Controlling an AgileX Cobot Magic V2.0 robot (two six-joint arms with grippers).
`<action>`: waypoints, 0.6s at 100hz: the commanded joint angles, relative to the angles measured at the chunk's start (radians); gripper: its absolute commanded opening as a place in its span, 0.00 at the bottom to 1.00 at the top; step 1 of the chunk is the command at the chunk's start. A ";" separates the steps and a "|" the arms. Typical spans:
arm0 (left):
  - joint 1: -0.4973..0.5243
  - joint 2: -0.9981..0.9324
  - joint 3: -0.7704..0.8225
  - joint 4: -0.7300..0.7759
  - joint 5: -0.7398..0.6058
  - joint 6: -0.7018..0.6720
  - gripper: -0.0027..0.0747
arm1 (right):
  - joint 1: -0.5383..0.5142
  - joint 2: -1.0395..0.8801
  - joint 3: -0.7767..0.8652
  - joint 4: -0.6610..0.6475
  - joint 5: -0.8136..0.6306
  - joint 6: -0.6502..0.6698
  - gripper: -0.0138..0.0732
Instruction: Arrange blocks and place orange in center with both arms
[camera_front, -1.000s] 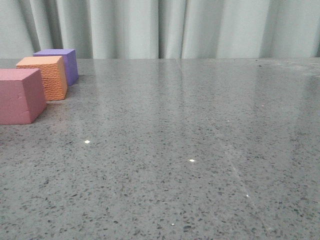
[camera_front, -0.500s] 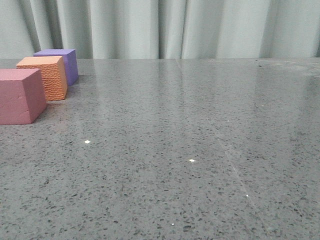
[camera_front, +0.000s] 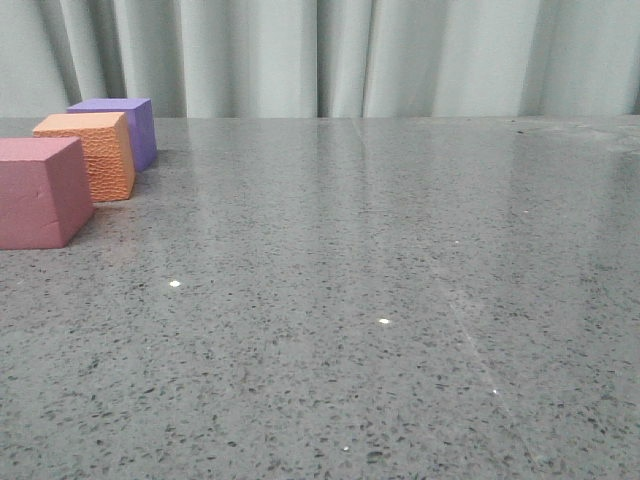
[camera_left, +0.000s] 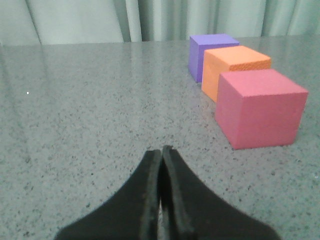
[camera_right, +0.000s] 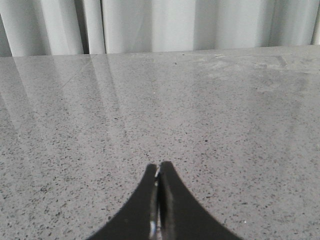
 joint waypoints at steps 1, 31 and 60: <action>0.005 -0.024 0.012 -0.035 -0.092 0.013 0.02 | -0.006 -0.024 -0.014 0.000 -0.086 -0.010 0.08; -0.017 -0.084 0.069 -0.144 -0.118 0.159 0.02 | -0.006 -0.024 -0.014 0.000 -0.086 -0.010 0.08; -0.015 -0.134 0.069 -0.141 -0.157 0.169 0.02 | -0.006 -0.024 -0.014 0.000 -0.086 -0.010 0.08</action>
